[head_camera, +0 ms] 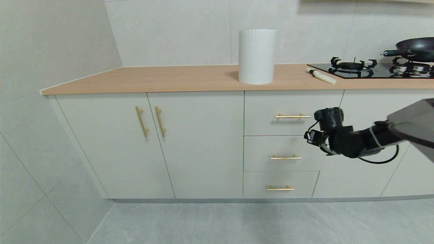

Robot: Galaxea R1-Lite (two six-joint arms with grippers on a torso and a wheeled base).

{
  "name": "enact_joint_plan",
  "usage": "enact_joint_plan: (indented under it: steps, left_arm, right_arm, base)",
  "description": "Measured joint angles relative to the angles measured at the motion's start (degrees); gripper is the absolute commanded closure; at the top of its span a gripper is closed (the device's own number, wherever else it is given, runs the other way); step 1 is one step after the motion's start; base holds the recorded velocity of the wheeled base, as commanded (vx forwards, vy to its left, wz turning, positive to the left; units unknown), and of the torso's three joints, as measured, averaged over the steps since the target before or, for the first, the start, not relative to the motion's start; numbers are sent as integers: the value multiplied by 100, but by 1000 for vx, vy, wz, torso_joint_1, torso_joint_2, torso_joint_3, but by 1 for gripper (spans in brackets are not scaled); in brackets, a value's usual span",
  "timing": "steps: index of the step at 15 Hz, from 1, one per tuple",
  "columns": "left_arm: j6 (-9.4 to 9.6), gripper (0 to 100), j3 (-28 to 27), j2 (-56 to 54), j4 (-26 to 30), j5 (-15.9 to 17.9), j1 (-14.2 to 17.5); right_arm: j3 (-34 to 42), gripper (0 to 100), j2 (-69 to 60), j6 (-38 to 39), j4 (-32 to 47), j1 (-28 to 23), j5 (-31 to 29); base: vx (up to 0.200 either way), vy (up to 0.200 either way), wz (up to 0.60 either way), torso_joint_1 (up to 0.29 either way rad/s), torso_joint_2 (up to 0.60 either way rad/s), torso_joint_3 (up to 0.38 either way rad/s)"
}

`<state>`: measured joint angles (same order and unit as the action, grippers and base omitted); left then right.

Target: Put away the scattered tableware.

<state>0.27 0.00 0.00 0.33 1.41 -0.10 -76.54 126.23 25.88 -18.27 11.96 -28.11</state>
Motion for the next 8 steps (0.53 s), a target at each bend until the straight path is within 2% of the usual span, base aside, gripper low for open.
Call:
enact_joint_plan:
  steps: [4, 8]
  left_arm:
    - [0, 0, 0, 0, 2, 0, 0]
    - [0, 0, 0, 0, 2, -2, 0]
  right_arm:
    - [1641, 0, -2337, -286, 2, 55, -2]
    - [3241, 0, -5325, -1091, 54, 38, -11]
  base:
    - [0, 0, 0, 0, 0, 0]
    - [0, 0, 0, 0, 0, 0]
